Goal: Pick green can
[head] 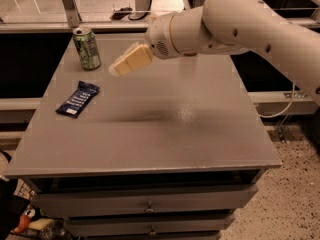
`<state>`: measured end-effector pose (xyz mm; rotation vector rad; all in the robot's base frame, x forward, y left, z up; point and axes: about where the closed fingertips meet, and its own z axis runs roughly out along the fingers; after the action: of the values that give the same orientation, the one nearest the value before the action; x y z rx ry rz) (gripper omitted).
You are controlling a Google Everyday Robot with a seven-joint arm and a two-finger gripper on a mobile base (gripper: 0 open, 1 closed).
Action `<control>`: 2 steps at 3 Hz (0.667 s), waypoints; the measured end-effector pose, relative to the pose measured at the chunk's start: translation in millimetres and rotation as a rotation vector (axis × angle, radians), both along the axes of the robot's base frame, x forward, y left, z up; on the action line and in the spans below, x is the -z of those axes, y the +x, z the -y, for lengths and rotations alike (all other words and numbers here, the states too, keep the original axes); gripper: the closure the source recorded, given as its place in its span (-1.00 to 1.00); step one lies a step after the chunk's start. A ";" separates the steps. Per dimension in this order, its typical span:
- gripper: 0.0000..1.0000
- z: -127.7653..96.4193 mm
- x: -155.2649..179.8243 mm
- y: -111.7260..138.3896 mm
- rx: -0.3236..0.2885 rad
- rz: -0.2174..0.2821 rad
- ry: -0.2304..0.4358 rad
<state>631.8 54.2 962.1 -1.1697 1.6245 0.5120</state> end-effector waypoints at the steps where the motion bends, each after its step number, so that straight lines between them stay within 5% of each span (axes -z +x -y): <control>1: -1.00 -0.1 0.0 0.0 0.000 0.000 0.000; 2: -1.00 -8.8 1.2 22.6 0.000 0.004 0.022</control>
Offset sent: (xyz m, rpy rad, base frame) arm 0.0430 0.0121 -0.0015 0.0442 -0.0092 -0.0073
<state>654.4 62.9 960.9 -1.1542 1.6114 0.5263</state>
